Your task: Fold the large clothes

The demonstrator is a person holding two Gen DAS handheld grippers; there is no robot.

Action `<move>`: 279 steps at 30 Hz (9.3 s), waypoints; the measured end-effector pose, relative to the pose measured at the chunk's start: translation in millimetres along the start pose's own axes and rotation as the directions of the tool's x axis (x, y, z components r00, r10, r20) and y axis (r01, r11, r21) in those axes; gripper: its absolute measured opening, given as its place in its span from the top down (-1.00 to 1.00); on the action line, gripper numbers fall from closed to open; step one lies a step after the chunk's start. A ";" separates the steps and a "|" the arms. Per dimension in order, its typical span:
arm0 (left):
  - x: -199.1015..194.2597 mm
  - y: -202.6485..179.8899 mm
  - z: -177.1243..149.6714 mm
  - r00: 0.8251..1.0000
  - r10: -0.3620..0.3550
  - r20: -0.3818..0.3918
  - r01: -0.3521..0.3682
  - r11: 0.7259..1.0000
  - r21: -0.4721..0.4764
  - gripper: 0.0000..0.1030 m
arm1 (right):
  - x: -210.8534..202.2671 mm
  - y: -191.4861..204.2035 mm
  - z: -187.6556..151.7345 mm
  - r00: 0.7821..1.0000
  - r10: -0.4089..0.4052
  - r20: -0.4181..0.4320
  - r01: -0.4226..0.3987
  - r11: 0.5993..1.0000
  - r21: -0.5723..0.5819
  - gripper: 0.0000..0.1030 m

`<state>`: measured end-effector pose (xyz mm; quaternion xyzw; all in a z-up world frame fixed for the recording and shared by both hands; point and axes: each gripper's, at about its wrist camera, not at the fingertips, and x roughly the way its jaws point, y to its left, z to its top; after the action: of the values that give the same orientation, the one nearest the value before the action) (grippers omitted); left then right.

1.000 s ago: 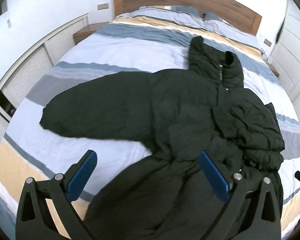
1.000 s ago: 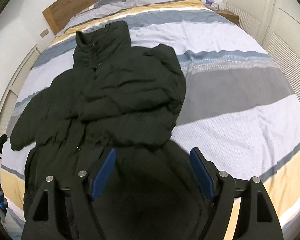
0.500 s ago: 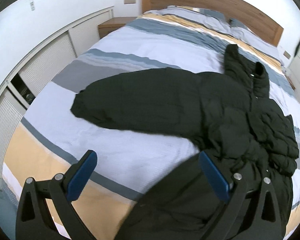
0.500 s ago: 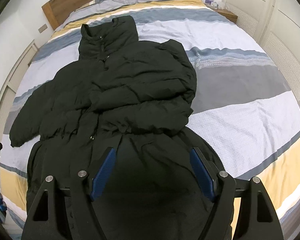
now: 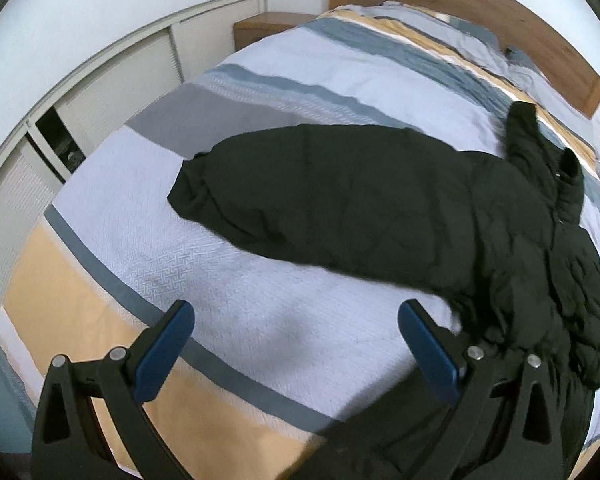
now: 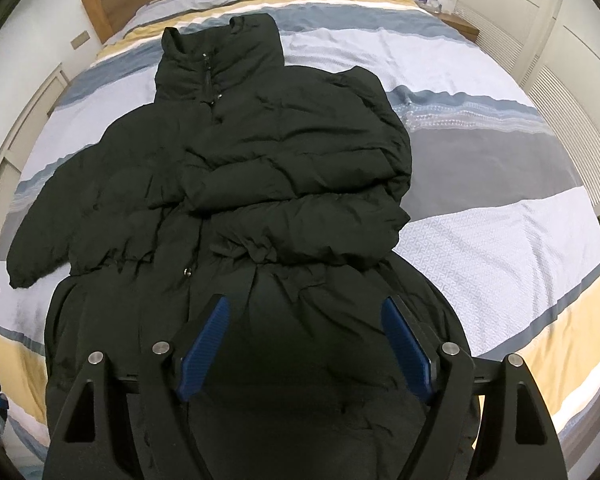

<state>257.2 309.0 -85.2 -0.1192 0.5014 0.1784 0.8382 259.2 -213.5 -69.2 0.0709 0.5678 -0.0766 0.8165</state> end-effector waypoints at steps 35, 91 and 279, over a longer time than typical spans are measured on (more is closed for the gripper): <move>152.1 138.1 33.6 0.912 -0.409 -0.017 0.312 0.722 -0.618 -0.98 | -16.0 -32.9 -25.0 0.990 -0.134 -0.048 0.136 0.990 0.041 -0.56; -36.6 -213.2 79.5 0.683 -0.730 -0.005 0.721 0.675 -0.155 0.85 | -25.5 -200.2 -54.6 0.997 -0.048 0.058 0.032 0.967 0.252 -0.56; 197.3 -427.3 215.8 0.797 -0.577 -0.176 0.603 0.775 0.190 0.82 | 203.2 79.9 388.6 0.929 0.331 0.165 -0.251 0.892 -0.376 0.75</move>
<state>693.7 38.2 -149.3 -0.1792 0.5005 -0.1613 0.8315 701.5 -223.2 -123.5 0.0006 0.4592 0.1415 0.8770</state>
